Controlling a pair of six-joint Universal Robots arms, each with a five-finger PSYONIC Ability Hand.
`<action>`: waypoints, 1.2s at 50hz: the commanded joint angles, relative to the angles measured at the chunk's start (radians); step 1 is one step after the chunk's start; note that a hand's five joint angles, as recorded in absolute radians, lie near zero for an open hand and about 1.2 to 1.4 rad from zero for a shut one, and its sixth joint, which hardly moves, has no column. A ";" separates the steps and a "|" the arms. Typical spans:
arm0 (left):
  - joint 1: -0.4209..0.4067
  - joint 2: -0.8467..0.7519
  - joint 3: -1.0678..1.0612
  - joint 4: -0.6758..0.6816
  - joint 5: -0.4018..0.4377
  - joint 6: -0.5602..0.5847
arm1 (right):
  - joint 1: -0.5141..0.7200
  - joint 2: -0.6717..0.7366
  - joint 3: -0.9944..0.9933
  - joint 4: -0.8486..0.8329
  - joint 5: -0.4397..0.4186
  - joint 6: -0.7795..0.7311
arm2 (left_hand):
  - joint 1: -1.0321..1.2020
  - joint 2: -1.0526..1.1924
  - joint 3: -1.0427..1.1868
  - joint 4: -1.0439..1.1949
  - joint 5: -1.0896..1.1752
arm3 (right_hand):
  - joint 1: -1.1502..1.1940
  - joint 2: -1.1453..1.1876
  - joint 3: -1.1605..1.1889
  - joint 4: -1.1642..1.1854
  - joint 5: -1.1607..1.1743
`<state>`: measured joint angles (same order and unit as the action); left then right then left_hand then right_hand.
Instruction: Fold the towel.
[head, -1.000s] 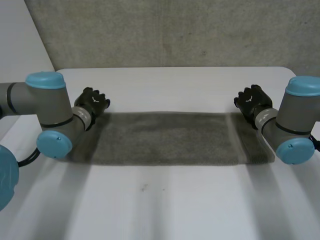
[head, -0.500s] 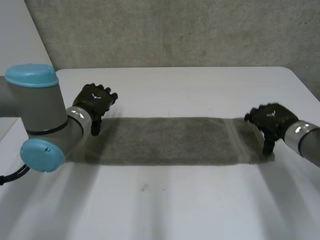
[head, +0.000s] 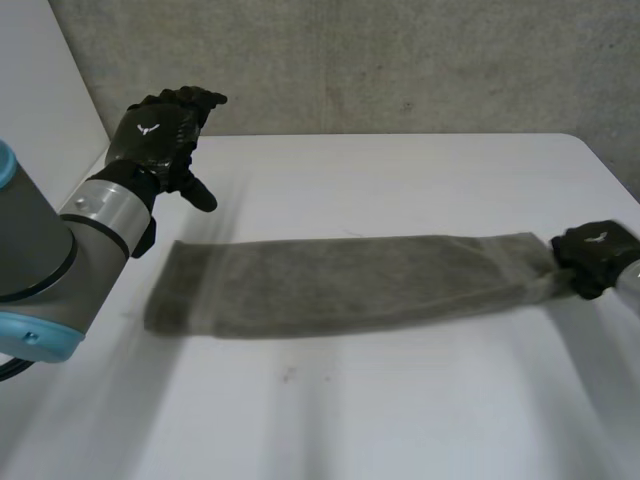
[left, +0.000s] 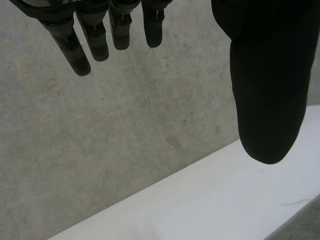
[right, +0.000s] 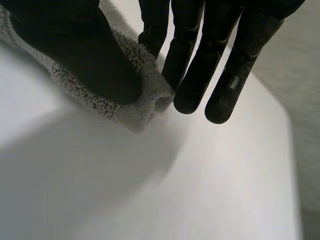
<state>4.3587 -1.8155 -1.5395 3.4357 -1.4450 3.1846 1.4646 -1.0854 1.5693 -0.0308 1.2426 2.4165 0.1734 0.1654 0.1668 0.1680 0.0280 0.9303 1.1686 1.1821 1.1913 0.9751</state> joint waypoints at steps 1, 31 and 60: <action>0.009 0.031 -0.022 0.003 0.008 -0.005 | -0.096 -0.056 -0.009 0.008 0.026 -0.109 | 0.001 0.009 0.008 0.007 -0.028 | 0.466 0.228 0.214 0.205 0.247; 0.055 0.071 -0.001 -0.004 0.040 -0.287 | 0.861 0.185 -0.184 -0.336 -0.066 -0.030 | 0.001 0.009 0.008 0.007 -0.028 | 0.466 0.228 0.214 0.205 0.247; -0.123 -0.172 -0.030 -0.007 0.021 0.018 | 0.446 -0.064 0.132 -0.106 0.003 0.242 | 0.002 0.010 0.009 0.007 -0.027 | -0.756 -0.994 -1.008 -1.017 -0.975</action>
<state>4.3223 -1.8774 -1.5710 3.4296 -1.4111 3.0572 2.0282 -1.1423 1.5986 -0.1635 1.2632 2.6579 0.1734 0.1653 0.1668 0.1680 0.0279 0.2079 0.2283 0.2112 0.2303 0.0581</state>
